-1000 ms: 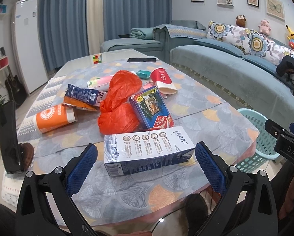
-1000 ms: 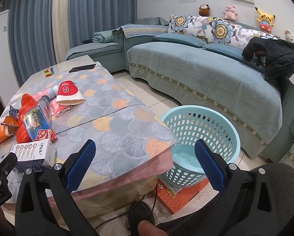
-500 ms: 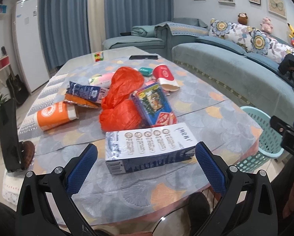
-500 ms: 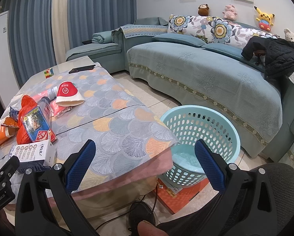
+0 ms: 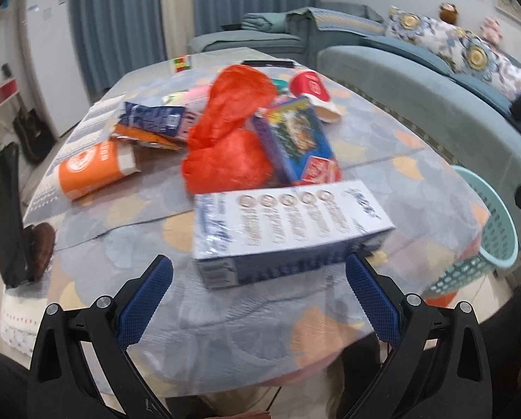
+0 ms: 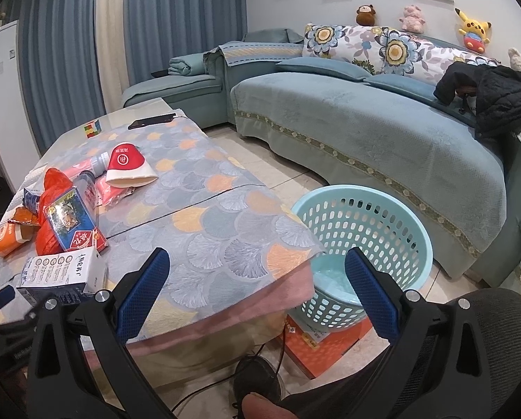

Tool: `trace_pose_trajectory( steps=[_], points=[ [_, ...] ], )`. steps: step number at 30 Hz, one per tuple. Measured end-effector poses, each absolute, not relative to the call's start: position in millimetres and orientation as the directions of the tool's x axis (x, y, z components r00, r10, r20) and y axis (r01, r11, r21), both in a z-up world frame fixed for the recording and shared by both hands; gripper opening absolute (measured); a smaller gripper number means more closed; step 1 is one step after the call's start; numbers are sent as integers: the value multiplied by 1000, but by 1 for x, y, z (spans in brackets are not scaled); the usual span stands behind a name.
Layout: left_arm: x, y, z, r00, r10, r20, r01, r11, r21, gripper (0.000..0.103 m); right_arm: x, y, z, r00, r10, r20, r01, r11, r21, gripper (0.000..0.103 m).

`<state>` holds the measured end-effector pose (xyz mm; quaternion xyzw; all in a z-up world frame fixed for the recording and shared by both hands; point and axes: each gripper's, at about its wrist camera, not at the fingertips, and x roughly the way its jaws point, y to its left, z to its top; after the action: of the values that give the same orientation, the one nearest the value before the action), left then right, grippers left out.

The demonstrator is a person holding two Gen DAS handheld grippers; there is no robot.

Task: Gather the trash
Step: 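Grasp the white milk carton with the left tool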

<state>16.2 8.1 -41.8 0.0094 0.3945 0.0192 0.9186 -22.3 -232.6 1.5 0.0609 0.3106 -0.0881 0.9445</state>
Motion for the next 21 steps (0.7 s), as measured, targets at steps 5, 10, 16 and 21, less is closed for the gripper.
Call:
trace_pose_trajectory(
  steps=[5, 10, 16, 21],
  points=[
    [11, -12, -43, 692, 3, -722, 37, 999, 40, 96, -23, -238, 2, 790, -129, -600, 216, 973, 76, 95],
    [3, -28, -40, 728, 43, -684, 48, 992, 115, 95, -22, -238, 1, 788, -122, -604, 210, 975, 78, 95],
    [0, -31, -35, 756, 93, -648, 45, 980, 193, 96, -22, -235, 1, 787, -119, -605, 203, 976, 72, 95],
    [-3, -38, -34, 767, 107, -632, 60, 969, 238, 96, -22, -235, 1, 786, -118, -607, 201, 977, 72, 95]
  ],
)
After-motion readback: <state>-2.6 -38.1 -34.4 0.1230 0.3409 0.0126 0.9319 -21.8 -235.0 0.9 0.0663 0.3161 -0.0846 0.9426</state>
